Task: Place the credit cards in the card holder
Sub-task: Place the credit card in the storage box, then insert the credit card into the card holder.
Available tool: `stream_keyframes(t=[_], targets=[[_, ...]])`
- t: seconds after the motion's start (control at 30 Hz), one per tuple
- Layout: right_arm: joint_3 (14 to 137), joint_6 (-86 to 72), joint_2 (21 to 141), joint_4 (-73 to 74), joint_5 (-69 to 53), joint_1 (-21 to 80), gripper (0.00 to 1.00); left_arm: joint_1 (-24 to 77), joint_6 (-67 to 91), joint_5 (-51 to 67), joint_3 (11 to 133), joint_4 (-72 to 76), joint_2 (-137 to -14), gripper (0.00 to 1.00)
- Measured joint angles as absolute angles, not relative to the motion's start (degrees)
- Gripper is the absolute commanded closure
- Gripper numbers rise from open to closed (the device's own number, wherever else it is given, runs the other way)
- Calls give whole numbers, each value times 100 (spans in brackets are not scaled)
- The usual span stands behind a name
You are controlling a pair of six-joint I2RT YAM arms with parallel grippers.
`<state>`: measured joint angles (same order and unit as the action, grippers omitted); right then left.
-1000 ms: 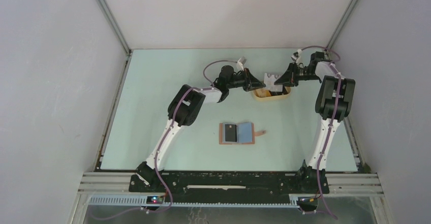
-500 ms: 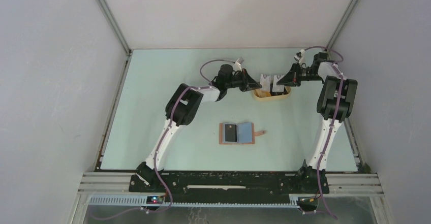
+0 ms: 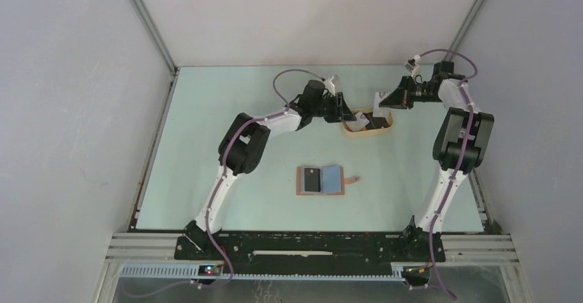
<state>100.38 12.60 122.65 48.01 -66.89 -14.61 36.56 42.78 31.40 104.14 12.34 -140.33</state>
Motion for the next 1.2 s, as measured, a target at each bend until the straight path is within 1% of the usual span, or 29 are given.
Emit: stream_keyframes(t=[0.07,0.27,0.37,0.43,0.53,0.6,0.67,0.7,0.8,0.9,1.0,1.07,1.2], targets=[[9963,1345,12132,4831,-6637,-1461,100,3701,3951,2875,10429,773,-13854,51],[9677,1518,11552,4893,-6458,-1437,100,3756,3159,2130,10359,-292,-13251,51],[9470,1671,11010,4884,-6434,-1365,100,3747,2930,1879,9603,-115,-12508,51],[9218,1813,10492,4882,-6440,-1308,100,3739,2834,1754,8709,209,-11721,50],[8617,2058,9520,4847,-6477,-1111,100,3763,2729,1643,7306,1055,-10412,48],[8027,2231,8757,4772,-6475,-871,100,3841,2683,1612,6508,1588,-9618,44],[7432,2394,7985,4746,-6477,-567,100,3990,2648,1535,5664,2287,-8862,35],[7216,2482,7695,4740,-6506,-447,100,4075,2646,1514,5231,2606,-8497,28],[6547,2969,6888,4764,-6912,-91,100,4311,2703,1533,3861,3721,-7526,11],[6045,3435,6552,4766,-7330,64,100,4335,2912,1570,2554,4965,-7019,2],[5494,3640,6442,4633,-7612,370,100,4322,3214,1597,1671,6047,-6971,1],[5234,3680,6451,4545,-7732,587,100,4322,3426,1717,1315,6646,-7004,1],[5127,3555,6598,4241,-7894,891,100,4458,3629,1855,1253,7454,-7207,4]])
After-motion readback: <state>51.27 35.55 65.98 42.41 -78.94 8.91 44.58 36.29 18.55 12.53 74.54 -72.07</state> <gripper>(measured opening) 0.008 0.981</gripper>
